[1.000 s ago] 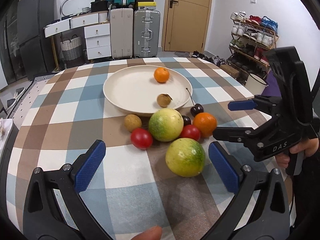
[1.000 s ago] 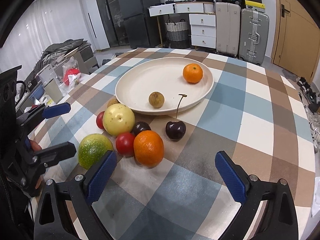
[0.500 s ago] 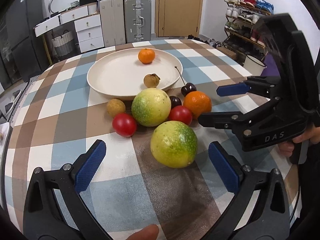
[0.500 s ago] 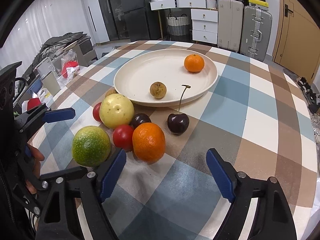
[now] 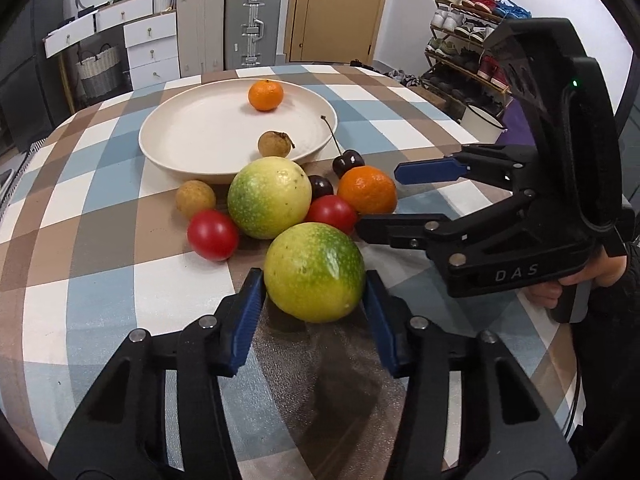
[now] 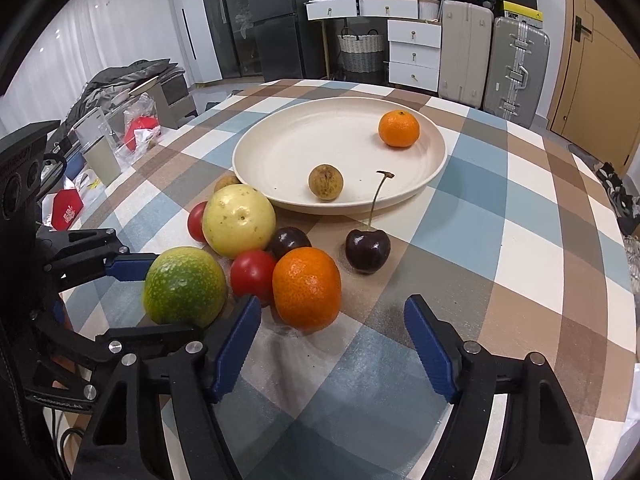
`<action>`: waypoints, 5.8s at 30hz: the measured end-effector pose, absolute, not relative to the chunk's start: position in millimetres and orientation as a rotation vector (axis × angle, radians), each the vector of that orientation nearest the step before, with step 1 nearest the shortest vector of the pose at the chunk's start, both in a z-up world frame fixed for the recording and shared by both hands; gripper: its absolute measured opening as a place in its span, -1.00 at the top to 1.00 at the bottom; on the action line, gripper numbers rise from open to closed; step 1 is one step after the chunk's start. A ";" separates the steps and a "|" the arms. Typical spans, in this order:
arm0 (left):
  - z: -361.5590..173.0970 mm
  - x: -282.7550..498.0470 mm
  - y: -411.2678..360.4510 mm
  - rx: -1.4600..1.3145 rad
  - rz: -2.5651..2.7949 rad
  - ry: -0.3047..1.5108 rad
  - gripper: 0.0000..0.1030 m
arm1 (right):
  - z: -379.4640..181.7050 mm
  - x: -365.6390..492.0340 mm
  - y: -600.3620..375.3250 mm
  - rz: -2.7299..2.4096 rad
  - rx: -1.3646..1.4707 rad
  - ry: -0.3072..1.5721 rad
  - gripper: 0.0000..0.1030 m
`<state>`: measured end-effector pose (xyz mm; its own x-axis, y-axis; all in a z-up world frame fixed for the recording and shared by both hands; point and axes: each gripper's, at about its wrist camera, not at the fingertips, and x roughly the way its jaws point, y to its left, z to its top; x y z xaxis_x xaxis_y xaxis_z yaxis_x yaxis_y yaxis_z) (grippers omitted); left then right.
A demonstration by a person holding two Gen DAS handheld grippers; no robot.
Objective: Organize fruits
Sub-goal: 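Close the left tool on the green citrus while the right tool grips the orange, then carry both fruits over the white plate and open both tools to release them, then withdraw both open tools from the plate toward the remaining fruits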
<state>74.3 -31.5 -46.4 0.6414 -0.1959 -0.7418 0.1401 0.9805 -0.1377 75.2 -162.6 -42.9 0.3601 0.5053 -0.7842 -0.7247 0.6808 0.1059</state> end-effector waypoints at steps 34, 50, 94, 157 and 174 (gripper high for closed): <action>-8.4 62.1 -3.4 -0.118 -0.116 0.700 0.09 | -34.8 68.4 -166.5 0.870 -0.267 0.856 0.39; 8.9 72.8 19.3 -0.133 -0.049 0.635 0.09 | -4.6 72.5 -189.0 0.836 -0.135 0.762 0.39; -17.2 194.0 52.7 -0.094 0.019 0.663 0.09 | 5.0 140.5 -161.9 0.687 -0.034 0.782 0.39; -10.5 113.0 38.9 -0.091 -0.035 0.683 -0.98 | -24.4 109.4 -171.9 0.671 -0.152 0.839 -0.99; -25.8 119.3 19.2 -0.059 -0.101 0.741 -0.98 | -41.5 118.3 -173.4 0.664 -0.157 0.913 -0.72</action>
<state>119.3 19.2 -25.8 0.7334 -0.1126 -0.6705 0.0707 0.9935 -0.0895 118.3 -173.4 -41.5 0.4289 0.4649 -0.7745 -0.5932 0.7916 0.1467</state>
